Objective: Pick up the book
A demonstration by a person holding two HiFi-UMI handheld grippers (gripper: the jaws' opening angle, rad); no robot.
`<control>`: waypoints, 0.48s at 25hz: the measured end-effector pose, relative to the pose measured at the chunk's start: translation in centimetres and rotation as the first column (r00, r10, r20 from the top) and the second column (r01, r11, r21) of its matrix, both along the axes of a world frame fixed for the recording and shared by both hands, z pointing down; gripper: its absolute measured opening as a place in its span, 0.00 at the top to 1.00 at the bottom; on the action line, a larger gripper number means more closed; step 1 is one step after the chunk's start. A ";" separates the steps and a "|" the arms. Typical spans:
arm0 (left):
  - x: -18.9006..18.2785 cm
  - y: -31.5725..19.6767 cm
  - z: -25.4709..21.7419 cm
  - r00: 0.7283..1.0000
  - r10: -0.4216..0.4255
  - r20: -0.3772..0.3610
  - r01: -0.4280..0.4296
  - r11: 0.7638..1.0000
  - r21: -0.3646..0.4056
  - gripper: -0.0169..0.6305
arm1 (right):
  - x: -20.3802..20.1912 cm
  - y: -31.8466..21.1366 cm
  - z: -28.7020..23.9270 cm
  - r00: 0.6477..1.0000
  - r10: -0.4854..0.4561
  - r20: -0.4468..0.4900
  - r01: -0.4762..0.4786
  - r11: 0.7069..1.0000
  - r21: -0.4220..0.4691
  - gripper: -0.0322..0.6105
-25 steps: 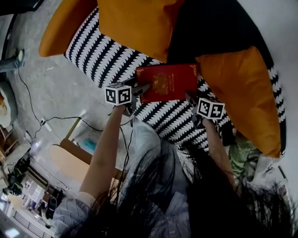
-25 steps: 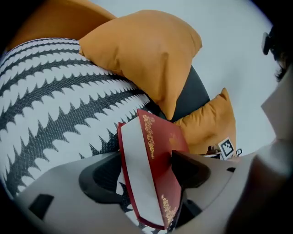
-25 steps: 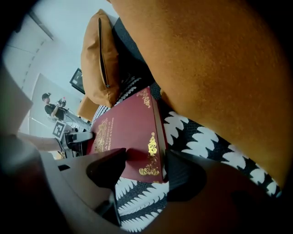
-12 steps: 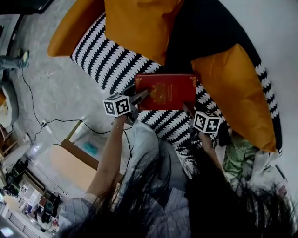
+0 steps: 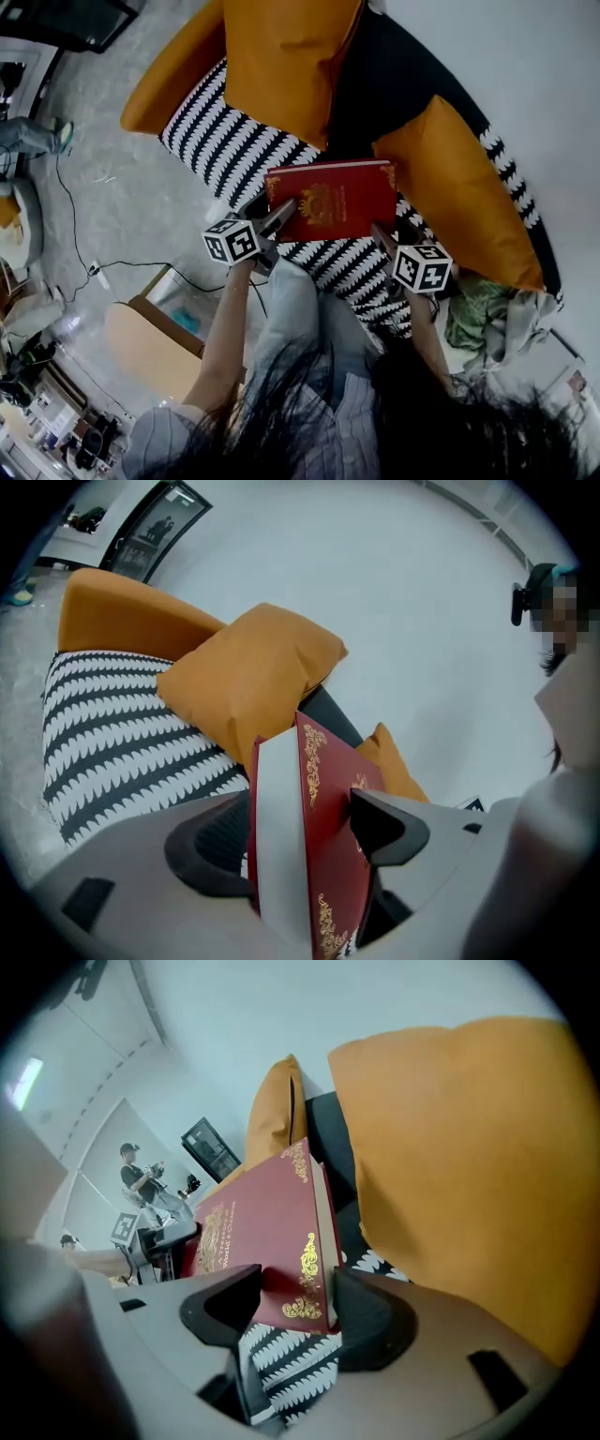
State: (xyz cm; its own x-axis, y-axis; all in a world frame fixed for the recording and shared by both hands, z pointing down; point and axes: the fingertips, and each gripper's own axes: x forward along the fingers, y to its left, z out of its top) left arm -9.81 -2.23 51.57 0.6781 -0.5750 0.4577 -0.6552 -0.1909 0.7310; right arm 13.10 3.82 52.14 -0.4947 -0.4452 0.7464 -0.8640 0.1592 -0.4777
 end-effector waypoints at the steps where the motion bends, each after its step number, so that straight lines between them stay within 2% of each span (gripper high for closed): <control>1: -0.1 0.0 -0.8 1.000 -0.005 -0.004 0.005 1.000 0.012 0.45 | -0.1 0.0 -0.9 1.000 0.002 -0.001 -0.002 1.000 0.014 0.55; 12: -0.5 2.4 -12.5 1.000 -0.019 -0.005 0.020 0.994 0.109 0.45 | -0.3 1.9 -11.7 1.000 -0.018 0.009 0.017 0.994 0.110 0.56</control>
State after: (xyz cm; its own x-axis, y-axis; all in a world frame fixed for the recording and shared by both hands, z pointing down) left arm -10.34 0.21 39.11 0.6679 -0.6346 0.3888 -0.6567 -0.2567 0.7091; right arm 12.84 5.73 40.47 -0.5105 -0.5154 0.6882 -0.8558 0.2265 -0.4652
